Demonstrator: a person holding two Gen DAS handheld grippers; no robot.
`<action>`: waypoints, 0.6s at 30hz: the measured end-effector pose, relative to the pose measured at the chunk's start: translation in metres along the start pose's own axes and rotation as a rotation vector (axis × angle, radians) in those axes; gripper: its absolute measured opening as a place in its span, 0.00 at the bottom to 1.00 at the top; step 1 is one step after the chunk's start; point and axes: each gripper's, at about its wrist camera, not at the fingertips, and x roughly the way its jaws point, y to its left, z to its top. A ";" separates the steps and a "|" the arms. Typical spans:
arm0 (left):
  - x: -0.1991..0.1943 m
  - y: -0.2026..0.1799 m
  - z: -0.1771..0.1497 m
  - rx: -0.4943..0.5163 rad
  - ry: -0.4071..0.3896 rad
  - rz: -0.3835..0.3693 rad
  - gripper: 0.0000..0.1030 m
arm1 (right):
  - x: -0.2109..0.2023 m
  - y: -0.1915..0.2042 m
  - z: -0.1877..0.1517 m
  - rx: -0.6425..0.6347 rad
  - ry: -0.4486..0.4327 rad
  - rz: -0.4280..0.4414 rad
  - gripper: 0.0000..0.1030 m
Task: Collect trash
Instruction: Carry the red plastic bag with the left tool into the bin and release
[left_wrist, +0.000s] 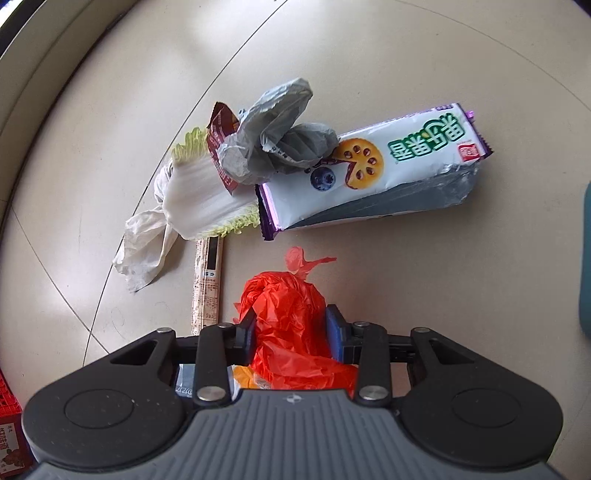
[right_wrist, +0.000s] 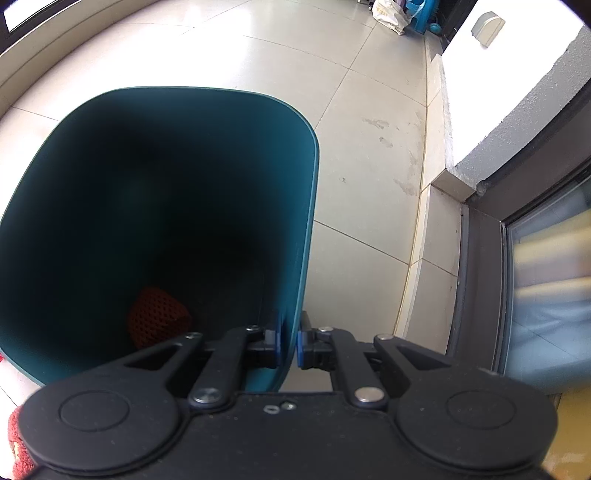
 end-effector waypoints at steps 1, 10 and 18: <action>-0.008 -0.001 0.000 0.004 -0.010 -0.005 0.34 | 0.000 0.000 0.000 -0.003 -0.001 0.001 0.06; -0.107 -0.004 0.000 0.055 -0.128 -0.121 0.34 | -0.007 0.005 -0.002 -0.042 -0.017 0.003 0.06; -0.211 -0.016 0.004 0.133 -0.262 -0.200 0.34 | -0.013 0.009 0.000 -0.056 -0.037 0.012 0.06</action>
